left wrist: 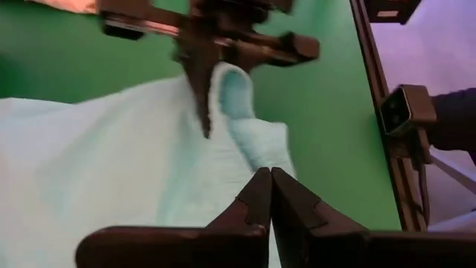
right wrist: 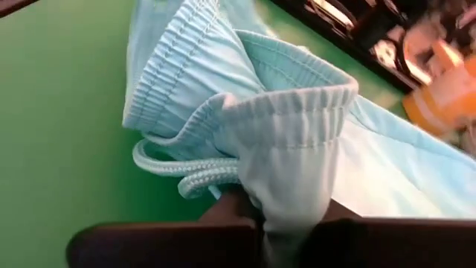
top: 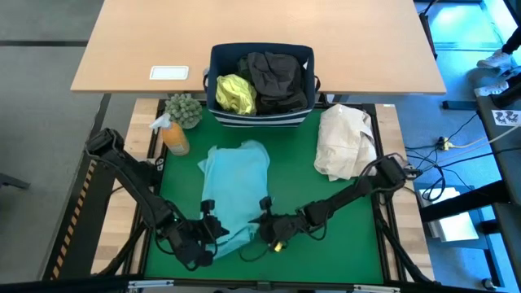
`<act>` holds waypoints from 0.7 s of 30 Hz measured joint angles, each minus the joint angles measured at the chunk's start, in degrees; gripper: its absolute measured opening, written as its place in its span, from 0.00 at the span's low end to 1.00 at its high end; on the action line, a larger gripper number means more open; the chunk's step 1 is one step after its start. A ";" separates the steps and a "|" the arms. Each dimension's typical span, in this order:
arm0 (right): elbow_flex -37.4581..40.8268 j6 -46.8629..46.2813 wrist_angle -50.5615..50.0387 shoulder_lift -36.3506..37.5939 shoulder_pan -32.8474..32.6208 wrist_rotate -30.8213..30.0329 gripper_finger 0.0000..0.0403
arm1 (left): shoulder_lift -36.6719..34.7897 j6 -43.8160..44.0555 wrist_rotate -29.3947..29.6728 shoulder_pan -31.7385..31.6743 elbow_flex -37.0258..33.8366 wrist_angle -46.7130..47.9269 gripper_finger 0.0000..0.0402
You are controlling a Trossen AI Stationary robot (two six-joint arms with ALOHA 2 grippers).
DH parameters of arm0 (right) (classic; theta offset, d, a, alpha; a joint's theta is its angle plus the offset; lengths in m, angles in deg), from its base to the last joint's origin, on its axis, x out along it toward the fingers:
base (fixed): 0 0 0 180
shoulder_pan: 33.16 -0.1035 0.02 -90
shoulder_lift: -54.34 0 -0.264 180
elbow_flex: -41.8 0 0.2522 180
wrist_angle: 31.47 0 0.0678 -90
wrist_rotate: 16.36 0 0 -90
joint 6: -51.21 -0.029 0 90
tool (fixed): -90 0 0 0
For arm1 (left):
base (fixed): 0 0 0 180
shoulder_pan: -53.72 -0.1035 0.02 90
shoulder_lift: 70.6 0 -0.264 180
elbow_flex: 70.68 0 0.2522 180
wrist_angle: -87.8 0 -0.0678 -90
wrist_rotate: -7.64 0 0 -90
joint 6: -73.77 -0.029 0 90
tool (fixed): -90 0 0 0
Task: Fold laundry
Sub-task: Fold the blue shorts
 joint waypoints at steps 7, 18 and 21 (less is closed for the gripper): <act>0.00 -7.90 -2.95 2.11 3.81 5.50 0.02 | -0.30 -1.81 -7.49 -2.04 0.00 -0.06 0.13; 0.00 -10.09 -4.06 2.14 6.44 8.26 0.02 | -0.13 2.21 -10.30 -5.17 0.00 3.73 0.51; 0.00 -10.09 -3.96 2.14 6.44 8.43 0.02 | -0.10 5.71 -10.75 -5.82 -0.02 6.19 0.57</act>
